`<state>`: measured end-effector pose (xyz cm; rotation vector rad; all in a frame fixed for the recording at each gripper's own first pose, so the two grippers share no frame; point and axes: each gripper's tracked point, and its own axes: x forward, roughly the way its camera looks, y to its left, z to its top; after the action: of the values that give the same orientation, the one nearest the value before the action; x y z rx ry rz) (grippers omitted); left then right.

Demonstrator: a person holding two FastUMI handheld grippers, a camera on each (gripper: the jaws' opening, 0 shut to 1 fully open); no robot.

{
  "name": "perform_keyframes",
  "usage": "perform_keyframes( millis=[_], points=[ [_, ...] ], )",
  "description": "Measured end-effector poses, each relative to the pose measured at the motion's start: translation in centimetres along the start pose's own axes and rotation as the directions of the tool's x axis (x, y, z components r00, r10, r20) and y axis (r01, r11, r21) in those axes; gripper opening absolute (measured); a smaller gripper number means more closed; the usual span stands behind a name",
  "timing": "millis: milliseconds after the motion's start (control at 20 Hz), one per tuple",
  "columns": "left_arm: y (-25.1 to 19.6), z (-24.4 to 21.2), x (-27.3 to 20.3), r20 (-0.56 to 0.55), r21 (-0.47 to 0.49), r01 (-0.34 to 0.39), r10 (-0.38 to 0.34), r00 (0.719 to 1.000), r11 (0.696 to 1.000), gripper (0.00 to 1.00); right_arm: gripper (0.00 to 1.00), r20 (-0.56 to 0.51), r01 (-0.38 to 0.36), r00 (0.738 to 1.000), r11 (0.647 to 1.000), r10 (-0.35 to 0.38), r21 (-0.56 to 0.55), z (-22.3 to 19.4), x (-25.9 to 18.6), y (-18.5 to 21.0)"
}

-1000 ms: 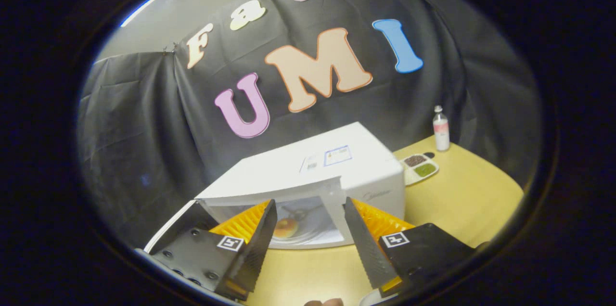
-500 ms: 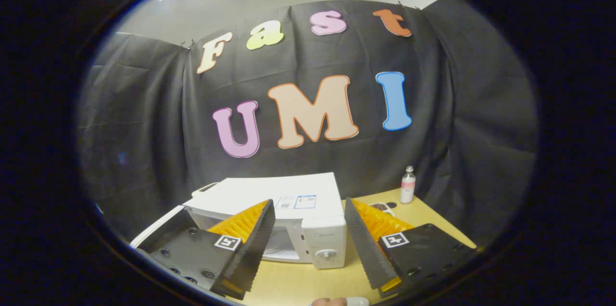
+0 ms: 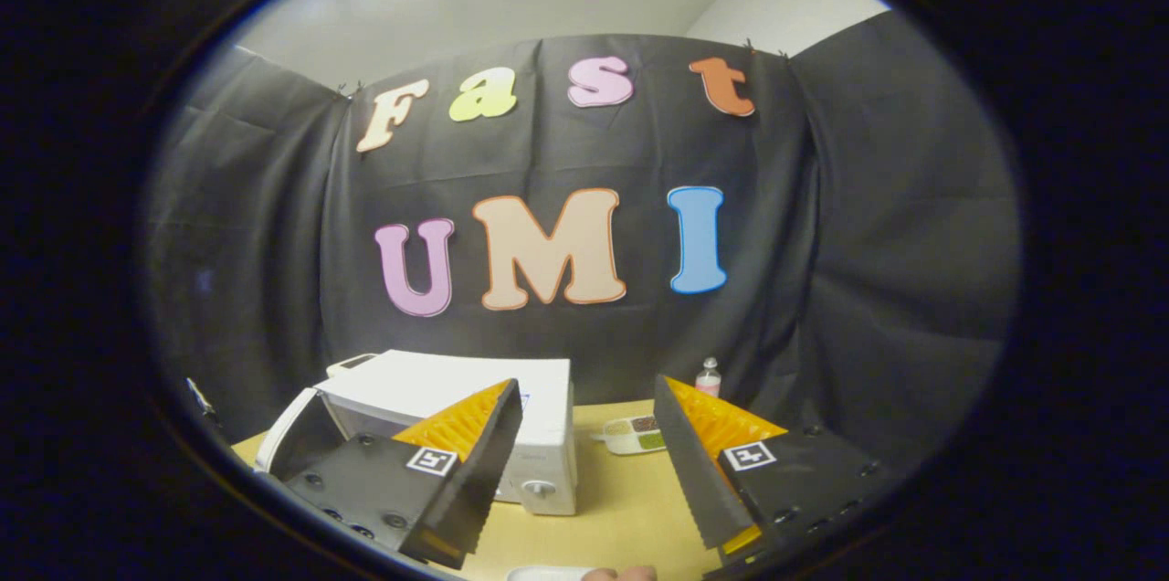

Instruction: Open the microwave oven with the left hand, put the food in, and close the microwave oven.

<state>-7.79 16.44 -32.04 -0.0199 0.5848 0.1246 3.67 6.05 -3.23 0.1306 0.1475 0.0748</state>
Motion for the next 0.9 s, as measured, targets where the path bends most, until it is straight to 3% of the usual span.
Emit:
perform_keyframes(
  millis=[250, 450, 500, 550, 900],
  points=[
    [-5.4, 1.0, 2.4, -0.016, 0.05, 0.089, -0.089, 0.996, 0.995, 0.01, 0.85, 0.04, 0.012, 0.999, 1.0, -0.011, -0.016, 1.8, -1.7, -1.7],
    [-7.7, 2.5, 4.2, -0.02, 0.1, 0.11, -0.109, 0.994, 0.989, 0.01, 0.84, 0.047, 0.023, 0.999, 1.0, -0.024, 0.005, 2.4, -2.0, -2.9],
    [-8.1, 3.2, 4.5, -0.014, 0.111, 0.119, -0.118, 0.993, 0.987, 0.01, 0.9, 0.049, 0.024, 0.999, 1.0, -0.023, -0.003, 2.5, -2.1, -3.0],
    [-8.6, 3.9, 4.9, -0.008, 0.124, 0.125, -0.125, 0.992, 0.984, 0.01, 0.84, 0.049, 0.024, 0.999, 1.0, -0.023, -0.011, 2.5, -2.2, -3.1],
    [-12.0, 7.3, 8.1, 0.01, 0.244, 0.166, -0.174, 0.985, 0.955, 0.01, 0.85, 0.054, 0.053, 0.997, 0.999, -0.054, 0.011, 3.5, -2.1, -4.5]
  ],
)
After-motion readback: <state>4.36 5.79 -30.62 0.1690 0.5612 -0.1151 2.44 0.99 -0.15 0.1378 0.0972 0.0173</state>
